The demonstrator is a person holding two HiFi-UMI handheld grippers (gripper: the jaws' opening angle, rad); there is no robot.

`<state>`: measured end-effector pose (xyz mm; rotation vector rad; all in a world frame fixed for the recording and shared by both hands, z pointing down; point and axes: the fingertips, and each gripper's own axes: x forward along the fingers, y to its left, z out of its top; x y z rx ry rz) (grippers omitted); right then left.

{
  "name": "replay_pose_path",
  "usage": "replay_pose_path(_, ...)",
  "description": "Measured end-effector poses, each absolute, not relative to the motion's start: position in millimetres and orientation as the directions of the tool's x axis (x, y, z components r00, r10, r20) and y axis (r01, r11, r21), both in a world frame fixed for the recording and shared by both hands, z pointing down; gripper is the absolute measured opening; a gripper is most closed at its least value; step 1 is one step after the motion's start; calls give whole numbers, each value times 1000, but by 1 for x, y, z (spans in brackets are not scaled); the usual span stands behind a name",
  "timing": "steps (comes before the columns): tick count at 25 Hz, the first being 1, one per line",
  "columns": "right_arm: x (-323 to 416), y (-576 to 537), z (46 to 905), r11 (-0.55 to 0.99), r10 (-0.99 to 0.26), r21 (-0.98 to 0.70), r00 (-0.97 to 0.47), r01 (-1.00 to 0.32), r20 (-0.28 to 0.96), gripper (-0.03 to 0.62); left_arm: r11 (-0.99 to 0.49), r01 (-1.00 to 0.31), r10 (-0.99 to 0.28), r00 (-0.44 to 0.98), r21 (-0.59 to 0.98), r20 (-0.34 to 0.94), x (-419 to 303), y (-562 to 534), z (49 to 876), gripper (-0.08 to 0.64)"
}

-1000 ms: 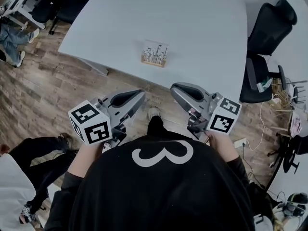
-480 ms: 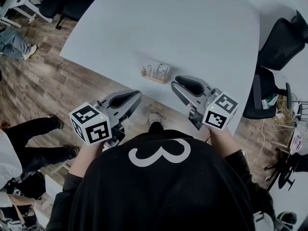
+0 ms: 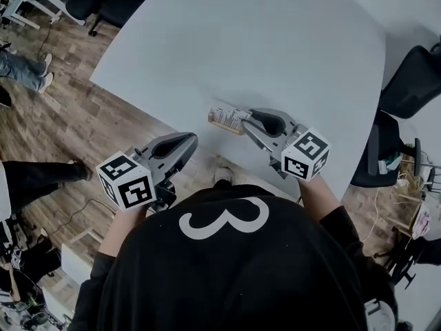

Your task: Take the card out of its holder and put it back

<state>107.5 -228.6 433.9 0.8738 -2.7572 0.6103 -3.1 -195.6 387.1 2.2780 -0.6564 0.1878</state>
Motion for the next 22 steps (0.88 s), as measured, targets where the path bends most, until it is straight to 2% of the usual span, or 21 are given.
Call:
replay_pose_path(12, 90, -238, 452, 780, -434, -352, -852, -518, 292, 108, -543, -536, -431, 838, 647, 334, -15, -206, 401, 14)
replay_pose_path(22, 87, -235, 449, 800, -433, -322, -859, -506, 273, 43, -537, -547, -440, 831, 642, 340, -15, -199, 406, 14)
